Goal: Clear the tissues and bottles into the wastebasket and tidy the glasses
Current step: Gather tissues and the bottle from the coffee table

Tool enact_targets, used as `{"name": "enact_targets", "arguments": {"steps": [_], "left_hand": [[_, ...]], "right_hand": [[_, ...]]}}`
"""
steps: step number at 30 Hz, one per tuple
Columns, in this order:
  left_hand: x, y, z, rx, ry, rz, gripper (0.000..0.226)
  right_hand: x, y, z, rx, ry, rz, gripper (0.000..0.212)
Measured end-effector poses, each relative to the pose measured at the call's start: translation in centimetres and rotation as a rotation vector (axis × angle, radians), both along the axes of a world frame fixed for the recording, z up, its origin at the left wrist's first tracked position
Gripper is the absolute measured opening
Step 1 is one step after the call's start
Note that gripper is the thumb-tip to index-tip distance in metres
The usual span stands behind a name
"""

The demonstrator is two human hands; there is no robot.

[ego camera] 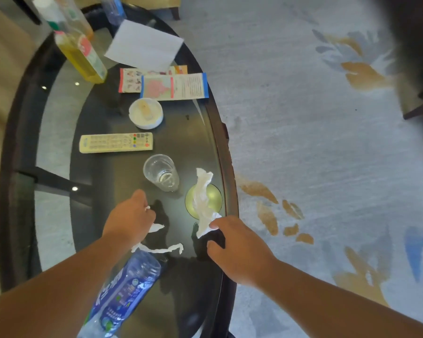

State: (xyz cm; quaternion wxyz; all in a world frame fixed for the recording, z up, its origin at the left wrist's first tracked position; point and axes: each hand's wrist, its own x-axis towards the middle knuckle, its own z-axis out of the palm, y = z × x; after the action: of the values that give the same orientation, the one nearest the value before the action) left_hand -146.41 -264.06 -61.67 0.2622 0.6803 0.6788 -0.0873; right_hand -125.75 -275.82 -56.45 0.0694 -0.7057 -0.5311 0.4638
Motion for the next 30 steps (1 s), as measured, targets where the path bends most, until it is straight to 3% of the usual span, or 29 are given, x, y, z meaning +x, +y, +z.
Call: {"name": "enact_targets", "arguments": {"steps": [12, 18, 24, 30], "left_hand": [[-1.4, -4.2, 9.6, 0.16, -0.175, 0.096, 0.018], [-1.4, -9.2, 13.2, 0.198, -0.149, 0.092, 0.032], [-1.1, -15.8, 15.6, 0.205, -0.113, 0.119, 0.02], [1.3, -18.4, 16.6, 0.192, -0.243, 0.152, 0.015]], "right_hand": [[-1.6, 0.4, 5.8, 0.089, -0.038, 0.131, 0.042], [-1.2, -3.9, 7.9, 0.133, -0.066, 0.145, 0.041], [0.2, -7.9, 10.8, 0.164, -0.095, 0.183, 0.043], [2.5, -7.3, 12.4, 0.2, -0.152, 0.294, 0.042]]}}
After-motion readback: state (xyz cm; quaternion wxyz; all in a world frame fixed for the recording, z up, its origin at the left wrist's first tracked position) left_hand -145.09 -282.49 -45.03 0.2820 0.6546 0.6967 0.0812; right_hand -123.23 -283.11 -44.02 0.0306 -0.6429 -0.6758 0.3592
